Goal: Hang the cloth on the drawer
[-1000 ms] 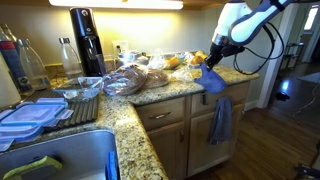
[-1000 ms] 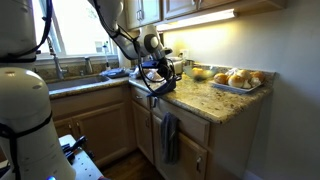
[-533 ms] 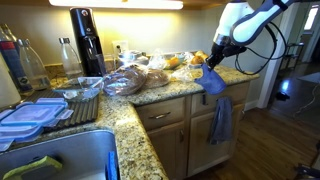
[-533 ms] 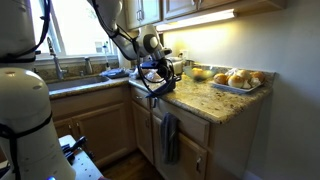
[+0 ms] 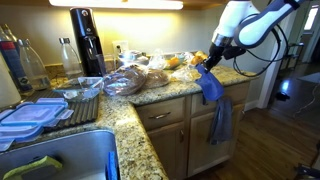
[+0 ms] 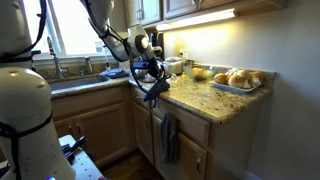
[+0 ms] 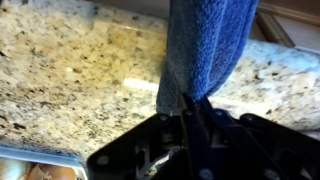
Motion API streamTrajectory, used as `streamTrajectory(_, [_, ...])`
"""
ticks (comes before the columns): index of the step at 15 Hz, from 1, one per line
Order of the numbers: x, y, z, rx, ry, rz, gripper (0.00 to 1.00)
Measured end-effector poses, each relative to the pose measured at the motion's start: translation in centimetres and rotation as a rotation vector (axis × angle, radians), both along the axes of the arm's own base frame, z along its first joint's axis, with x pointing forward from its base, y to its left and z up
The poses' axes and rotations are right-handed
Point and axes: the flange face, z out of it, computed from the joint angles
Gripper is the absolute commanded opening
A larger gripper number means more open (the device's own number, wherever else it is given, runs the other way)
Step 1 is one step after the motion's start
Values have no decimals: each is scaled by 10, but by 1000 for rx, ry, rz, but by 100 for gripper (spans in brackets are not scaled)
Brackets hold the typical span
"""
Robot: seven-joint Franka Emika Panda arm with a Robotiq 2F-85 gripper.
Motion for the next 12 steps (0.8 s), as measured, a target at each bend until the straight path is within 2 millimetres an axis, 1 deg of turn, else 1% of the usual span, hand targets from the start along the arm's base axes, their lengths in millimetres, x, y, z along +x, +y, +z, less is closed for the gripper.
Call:
streamTrajectory(3, [-34, 30, 1, 18, -21, 50, 6])
streamTrajectory(6, [-67, 47, 3, 29, -24, 86, 6])
streamTrajectory(9, [-92, 56, 3, 35, -21, 98, 6])
streamTrajectory(12, [-106, 55, -11, 35, 13, 94, 6])
